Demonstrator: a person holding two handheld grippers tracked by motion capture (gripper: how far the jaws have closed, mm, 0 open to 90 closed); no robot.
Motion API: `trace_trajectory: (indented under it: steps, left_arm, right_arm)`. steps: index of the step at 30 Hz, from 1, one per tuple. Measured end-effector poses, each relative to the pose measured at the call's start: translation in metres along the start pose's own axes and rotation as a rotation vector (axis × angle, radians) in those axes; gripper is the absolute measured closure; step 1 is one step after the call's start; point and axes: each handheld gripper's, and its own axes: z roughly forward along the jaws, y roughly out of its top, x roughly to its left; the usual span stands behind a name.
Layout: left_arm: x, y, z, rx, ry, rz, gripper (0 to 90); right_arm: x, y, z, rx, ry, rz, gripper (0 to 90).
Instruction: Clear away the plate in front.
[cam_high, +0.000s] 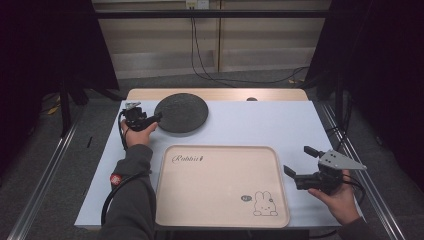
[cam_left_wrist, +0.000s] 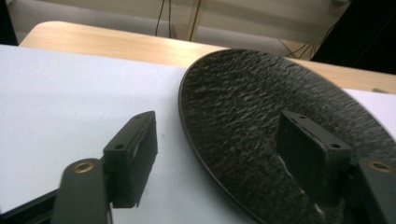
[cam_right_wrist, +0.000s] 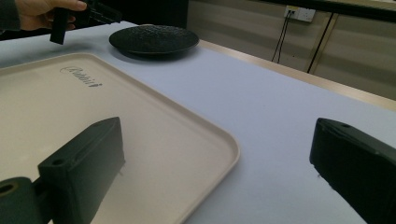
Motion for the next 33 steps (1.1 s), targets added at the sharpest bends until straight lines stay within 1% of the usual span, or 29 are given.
trace_trajectory:
  steps: [3, 4, 5, 6, 7, 8, 9, 10, 11, 12, 13, 14, 15, 16, 17, 18, 19, 20, 21, 23, 24, 25, 27, 28, 29, 30, 31, 32, 33]
  left_arm:
    - [0.001, -0.004, 0.005, 0.008, 0.001, 0.005, 36.2]
    - [0.002, -0.004, 0.006, 0.007, 0.003, -0.010, 36.2]
    - [0.002, -0.004, 0.006, 0.007, 0.003, -0.010, 37.0]
    - [0.004, -0.006, 0.009, 0.014, 0.010, -0.034, 38.6]
    - [0.004, -0.006, 0.009, 0.014, 0.010, -0.034, 38.7]
    - [0.005, -0.007, 0.011, 0.020, 0.029, -0.052, 40.2]
    - [0.005, -0.007, 0.011, 0.020, 0.029, -0.052, 41.4]
    - [0.006, -0.006, 0.013, 0.031, 0.016, -0.067, 42.1]
    - [0.006, -0.006, 0.014, 0.032, 0.010, -0.077, 42.2]
    - [0.006, -0.005, 0.015, 0.034, 0.002, -0.077, 42.9]
    - [0.006, -0.005, 0.015, 0.034, 0.002, -0.077, 44.7]
    - [0.004, -0.005, 0.017, 0.027, -0.007, -0.122, 45.3]
    - [0.005, -0.005, 0.018, 0.040, -0.013, -0.128, 47.0]
    - [0.005, -0.005, 0.019, 0.050, -0.012, -0.144, 49.6]
    - [0.005, -0.005, 0.019, 0.050, -0.012, -0.144, 50.1]
    - [0.005, -0.006, 0.021, 0.055, -0.019, -0.175, 51.6]
    - [0.005, -0.006, 0.022, 0.063, -0.026, -0.187, 53.6]
    - [0.004, -0.005, 0.022, 0.068, -0.018, -0.195, 54.5]
    - [0.004, -0.005, 0.023, 0.065, -0.019, -0.205, 55.8]
    - [0.005, -0.005, 0.023, 0.073, -0.018, -0.207, 57.1]
    - [0.006, -0.005, 0.025, 0.082, -0.027, -0.240, 58.1]
    - [0.007, -0.005, 0.025, 0.075, -0.030, -0.257, 58.3]
    - [0.008, -0.006, 0.027, 0.094, -0.024, -0.266, 60.4]
    - [0.008, -0.008, 0.028, 0.087, -0.029, -0.293, 61.2]
    - [0.009, -0.008, 0.028, 0.096, -0.030, -0.303, 61.8]
    - [0.009, -0.008, 0.029, 0.095, -0.028, -0.310, 62.4]
    - [0.009, -0.009, 0.029, 0.101, -0.042, -0.328, 63.2]
    - [0.009, -0.009, 0.030, 0.092, -0.040, -0.342, 63.5]
    - [0.009, -0.009, 0.030, 0.092, -0.039, -0.342, 64.1]
  right_arm:
    - [0.001, 0.000, 0.000, 0.004, -0.005, 0.000, 2.6]
    - [0.001, 0.000, 0.000, 0.004, -0.003, 0.000, 2.6]
    - [0.001, 0.000, 0.000, 0.004, -0.003, 0.000, 2.6]
    - [0.001, 0.000, 0.001, 0.003, 0.003, 0.000, 2.6]
    - [0.001, 0.000, 0.001, 0.003, 0.003, 0.000, 2.6]
    - [0.001, 0.000, 0.001, 0.008, 0.001, 0.003, 2.6]
    - [0.001, 0.000, 0.001, 0.009, 0.001, 0.004, 2.6]
    - [0.001, 0.000, 0.001, 0.007, 0.003, 0.003, 2.6]
    - [0.000, 0.000, 0.001, 0.008, 0.008, 0.005, 2.6]
    - [0.000, 0.000, 0.001, 0.008, 0.007, 0.008, 2.6]
    - [0.000, 0.000, 0.001, 0.008, 0.007, 0.008, 2.6]
    - [0.000, 0.000, 0.001, 0.008, 0.004, 0.008, 2.6]
    - [0.000, 0.000, 0.001, 0.006, 0.005, 0.007, 2.6]
    - [0.001, 0.000, 0.001, 0.007, 0.005, 0.007, 2.6]
    - [0.001, 0.000, 0.001, 0.009, 0.008, 0.008, 2.6]
    - [0.001, 0.000, 0.001, 0.009, 0.006, 0.007, 2.6]
    - [0.001, 0.000, 0.001, 0.010, 0.006, 0.007, 2.6]
    - [0.001, 0.000, 0.001, 0.010, 0.007, 0.008, 2.6]
    - [0.000, 0.000, 0.000, 0.012, 0.011, 0.009, 2.6]
    - [0.000, 0.000, 0.001, 0.008, 0.008, 0.009, 2.6]
    - [0.000, 0.000, 0.000, 0.008, 0.010, 0.014, 2.6]
    - [0.000, 0.000, 0.001, 0.007, 0.012, 0.015, 2.6]
    - [0.000, 0.000, 0.001, 0.008, 0.013, 0.016, 2.6]
    - [0.000, 0.000, 0.001, 0.007, 0.017, 0.018, 2.6]
    - [0.000, 0.000, 0.001, 0.008, 0.014, 0.018, 2.6]
    - [0.000, 0.000, 0.001, 0.007, 0.015, 0.019, 2.6]
    - [0.000, 0.000, 0.001, 0.005, 0.016, 0.018, 2.6]
    - [0.000, 0.000, 0.001, 0.006, 0.017, 0.022, 2.6]
    - [0.000, 0.000, 0.001, 0.008, 0.014, 0.024, 2.6]
